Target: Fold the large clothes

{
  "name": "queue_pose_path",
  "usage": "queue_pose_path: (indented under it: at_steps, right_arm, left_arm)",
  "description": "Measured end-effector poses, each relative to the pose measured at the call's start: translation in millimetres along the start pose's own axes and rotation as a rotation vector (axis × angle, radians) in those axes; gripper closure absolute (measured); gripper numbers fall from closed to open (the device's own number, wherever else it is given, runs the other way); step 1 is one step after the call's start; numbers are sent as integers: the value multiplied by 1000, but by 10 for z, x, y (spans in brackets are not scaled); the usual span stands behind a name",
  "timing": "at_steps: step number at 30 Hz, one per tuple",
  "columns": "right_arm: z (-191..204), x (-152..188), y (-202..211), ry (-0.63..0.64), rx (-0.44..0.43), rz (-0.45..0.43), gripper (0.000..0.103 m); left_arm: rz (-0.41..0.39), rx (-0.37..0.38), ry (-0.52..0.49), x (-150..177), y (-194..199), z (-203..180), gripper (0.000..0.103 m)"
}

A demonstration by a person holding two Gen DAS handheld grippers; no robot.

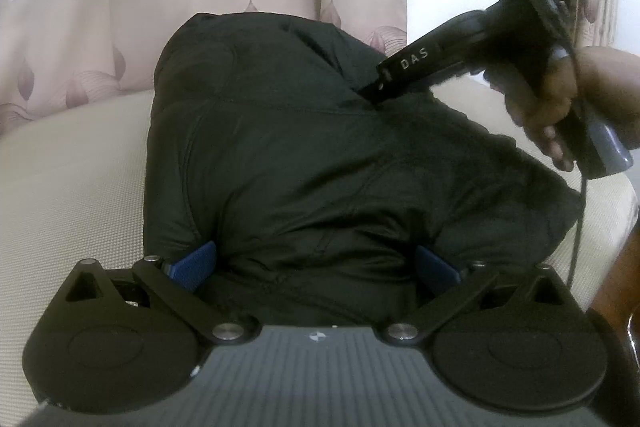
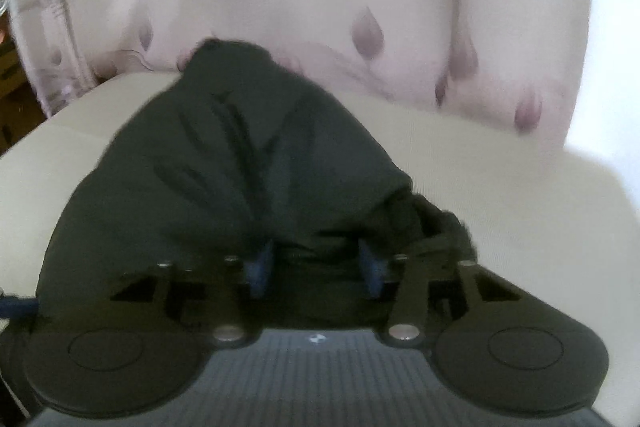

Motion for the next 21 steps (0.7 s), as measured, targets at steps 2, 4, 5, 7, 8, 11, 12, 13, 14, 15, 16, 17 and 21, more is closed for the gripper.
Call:
queue_pose_path:
  at_steps: [2,4,5,7,8,11,12,13,14,15,16,17,21]
  right_arm:
    - [-28,66,-94,-28,-20,41,50]
    - [-26,151,-179,-11,1,52,40]
    - [-27,182,-203,-7,9,50,39]
    - [-47,216,-252,-35,3,61,36]
    - [-58,213,-257,-37,2,67,36]
    - [-69,153,-131,-21,33,41,36]
    - [-80,144,-49,-13,48,26,35]
    - [-99,137,45,-12,60,5,35]
    - [-111,157,175,-16,69,-22,35]
    - [-124,185,337,-23,62,-56,35]
    - [-128,217,454,-31,49,-78,34]
    - [-135,284,603,-41,30,-97,34]
    - [-107,615,984,-19,6,-140,33]
  left_arm:
    - [2,-4,-7,-6,-2,-16,0]
    - [0,-6,-9,-8,-5,-29,0]
    - [1,-8,-9,-9,-4,-31,0]
    - [6,-11,-11,1,-7,-33,0]
    - [10,-13,-12,7,-7,-34,0]
    - [14,-12,-10,12,-4,-23,0]
    - [13,-13,-8,15,-1,-21,0]
    - [14,-14,-8,8,-7,-20,0]
    - [14,-14,-6,7,-7,-19,0]
    - [13,-14,-6,3,-10,-23,0]
    - [13,-14,-7,1,-13,-17,0]
    - [14,-14,-8,-3,-16,-16,0]
    - [14,-16,-5,-8,-23,-19,0]
Point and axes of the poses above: each gripper's, at about its wrist camera, not at the fingertips, and y roughly against the way its jaws point, z to its left, x to its underside, the point moved 10 cm from there along -y, roughly the way its jaws point, and after that the axes turned 11 degrees about x, right-handed, at the moved point
